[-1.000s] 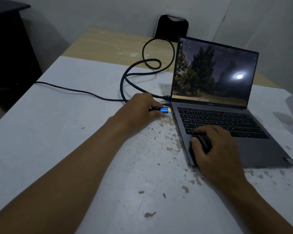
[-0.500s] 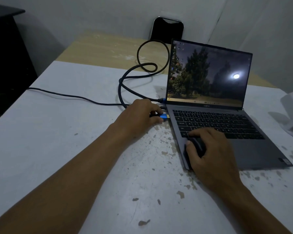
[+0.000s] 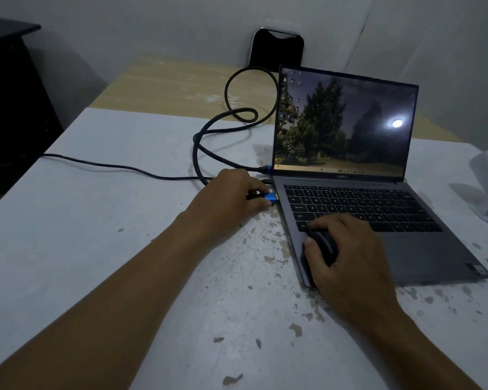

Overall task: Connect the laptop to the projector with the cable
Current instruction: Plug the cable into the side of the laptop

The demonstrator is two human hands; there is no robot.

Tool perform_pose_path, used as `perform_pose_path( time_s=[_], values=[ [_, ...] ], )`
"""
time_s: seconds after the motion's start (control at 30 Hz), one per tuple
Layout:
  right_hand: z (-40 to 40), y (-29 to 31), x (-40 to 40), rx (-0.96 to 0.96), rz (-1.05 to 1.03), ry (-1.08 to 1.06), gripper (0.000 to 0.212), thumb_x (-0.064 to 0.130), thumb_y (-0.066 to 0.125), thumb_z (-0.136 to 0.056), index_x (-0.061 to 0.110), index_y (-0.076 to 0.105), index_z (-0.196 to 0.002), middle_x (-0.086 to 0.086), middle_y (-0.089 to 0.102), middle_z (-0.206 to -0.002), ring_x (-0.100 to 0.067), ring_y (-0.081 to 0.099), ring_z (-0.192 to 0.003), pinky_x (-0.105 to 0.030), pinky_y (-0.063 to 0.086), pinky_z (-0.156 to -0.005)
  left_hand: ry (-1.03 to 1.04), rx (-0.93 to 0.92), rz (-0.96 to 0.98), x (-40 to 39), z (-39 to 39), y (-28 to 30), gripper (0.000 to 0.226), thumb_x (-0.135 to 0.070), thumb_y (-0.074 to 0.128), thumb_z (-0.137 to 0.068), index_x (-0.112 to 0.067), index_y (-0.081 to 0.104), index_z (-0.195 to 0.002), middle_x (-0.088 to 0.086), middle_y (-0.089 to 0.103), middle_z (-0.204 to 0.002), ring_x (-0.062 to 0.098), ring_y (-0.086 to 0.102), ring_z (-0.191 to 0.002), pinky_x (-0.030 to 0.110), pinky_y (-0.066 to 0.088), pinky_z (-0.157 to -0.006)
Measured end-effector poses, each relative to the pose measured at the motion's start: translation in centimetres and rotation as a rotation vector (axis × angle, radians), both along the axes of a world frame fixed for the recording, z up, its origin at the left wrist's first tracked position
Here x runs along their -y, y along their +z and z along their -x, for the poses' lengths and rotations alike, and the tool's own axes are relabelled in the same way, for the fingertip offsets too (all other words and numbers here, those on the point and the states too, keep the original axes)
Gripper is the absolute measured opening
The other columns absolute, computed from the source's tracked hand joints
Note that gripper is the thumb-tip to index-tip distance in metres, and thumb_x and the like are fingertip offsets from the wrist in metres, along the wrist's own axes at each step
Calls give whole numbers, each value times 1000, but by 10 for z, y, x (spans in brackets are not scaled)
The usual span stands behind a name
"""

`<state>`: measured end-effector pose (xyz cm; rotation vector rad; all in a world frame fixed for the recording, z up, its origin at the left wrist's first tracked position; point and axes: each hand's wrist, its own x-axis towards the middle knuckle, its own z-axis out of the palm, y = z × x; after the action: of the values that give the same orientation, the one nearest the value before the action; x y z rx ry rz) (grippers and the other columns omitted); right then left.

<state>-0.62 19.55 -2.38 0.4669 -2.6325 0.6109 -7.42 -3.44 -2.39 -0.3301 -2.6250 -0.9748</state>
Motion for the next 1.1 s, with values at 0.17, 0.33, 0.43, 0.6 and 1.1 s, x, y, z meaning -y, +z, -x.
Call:
perform_pose_path(
  time_s=[0.17, 0.33, 0.43, 0.6, 1.1],
  values=[
    [-1, 0, 0, 12, -9, 1, 28, 37, 59, -85, 27, 62, -111, 10, 61, -105, -11, 52, -102, -33, 42, -91, -27, -37, 50, 0, 3, 0, 33, -40, 74, -87, -30, 75, -119, -7, 61, -92, 11, 58, -87, 31, 50, -73],
    [-1, 0, -1, 46, -50, -10, 39, 41, 58, -86, 27, 62, -122, 9, 61, -116, -11, 51, -111, -35, 39, -100, 3, -73, 101, 1, 4, -1, 34, -45, 71, -88, -35, 73, -120, -11, 60, -88, 10, 57, -85, 35, 50, -76],
    [-1, 1, -1, 72, -63, -12, 42, 42, 58, -86, 29, 62, -126, 11, 59, -120, -10, 49, -116, -31, 32, -103, 37, -75, 64, -3, 1, -1, 31, -44, 72, -87, -35, 75, -117, -11, 60, -85, 11, 58, -81, 37, 50, -73],
    [-1, 2, 0, 101, -76, -11, 45, 46, 52, -88, 34, 61, -130, 13, 58, -127, -8, 47, -123, -30, 26, -106, 65, -59, 41, -7, 0, -2, 33, -43, 74, -86, -31, 76, -117, -12, 61, -86, 12, 59, -83, 38, 53, -76],
    [-1, 2, 0, 168, -258, -15, 56, 61, 27, -91, 50, 44, -143, 15, 35, -157, -12, 17, -149, -43, 11, -118, 57, -78, 8, -8, 1, -3, 34, -39, 77, -85, -29, 76, -117, -11, 66, -90, 7, 60, -84, 28, 50, -75]
  ],
)
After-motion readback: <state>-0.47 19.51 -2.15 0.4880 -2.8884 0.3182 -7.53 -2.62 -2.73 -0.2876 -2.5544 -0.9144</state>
